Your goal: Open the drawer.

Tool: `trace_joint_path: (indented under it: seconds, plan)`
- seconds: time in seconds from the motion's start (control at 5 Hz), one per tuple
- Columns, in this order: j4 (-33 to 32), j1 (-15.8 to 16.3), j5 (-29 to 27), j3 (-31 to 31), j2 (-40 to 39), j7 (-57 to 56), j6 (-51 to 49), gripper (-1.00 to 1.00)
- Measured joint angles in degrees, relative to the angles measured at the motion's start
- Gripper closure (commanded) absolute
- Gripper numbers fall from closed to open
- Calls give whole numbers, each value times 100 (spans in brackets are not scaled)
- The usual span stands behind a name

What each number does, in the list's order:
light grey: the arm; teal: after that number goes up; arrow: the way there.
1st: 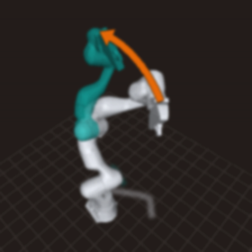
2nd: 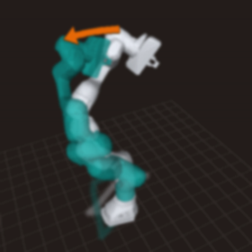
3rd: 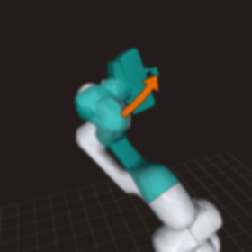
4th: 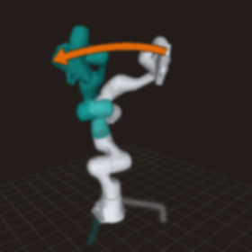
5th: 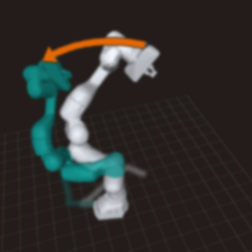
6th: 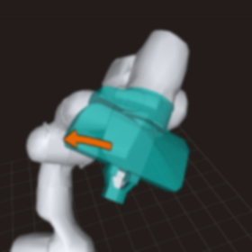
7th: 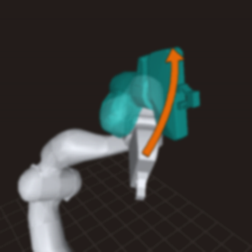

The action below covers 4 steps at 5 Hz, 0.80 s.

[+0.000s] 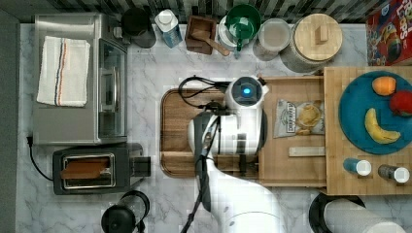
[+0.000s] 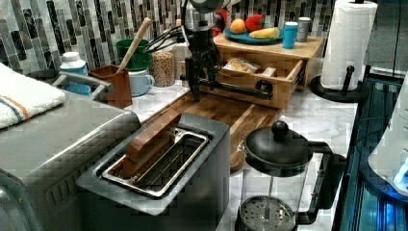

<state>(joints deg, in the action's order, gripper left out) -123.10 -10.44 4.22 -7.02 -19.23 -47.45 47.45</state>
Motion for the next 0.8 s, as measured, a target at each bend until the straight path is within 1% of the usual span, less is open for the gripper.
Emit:
trace_joint_path:
  seconds: [0.2, 0.4, 0.8]
  plan:
    - [-67, 153, 31, 63, 31, 73, 87, -100]
    - [-45, 104, -41, 37, 7, 327, 118, -100]
    - [22, 115, -145, 56, -27, 406, 45, -100]
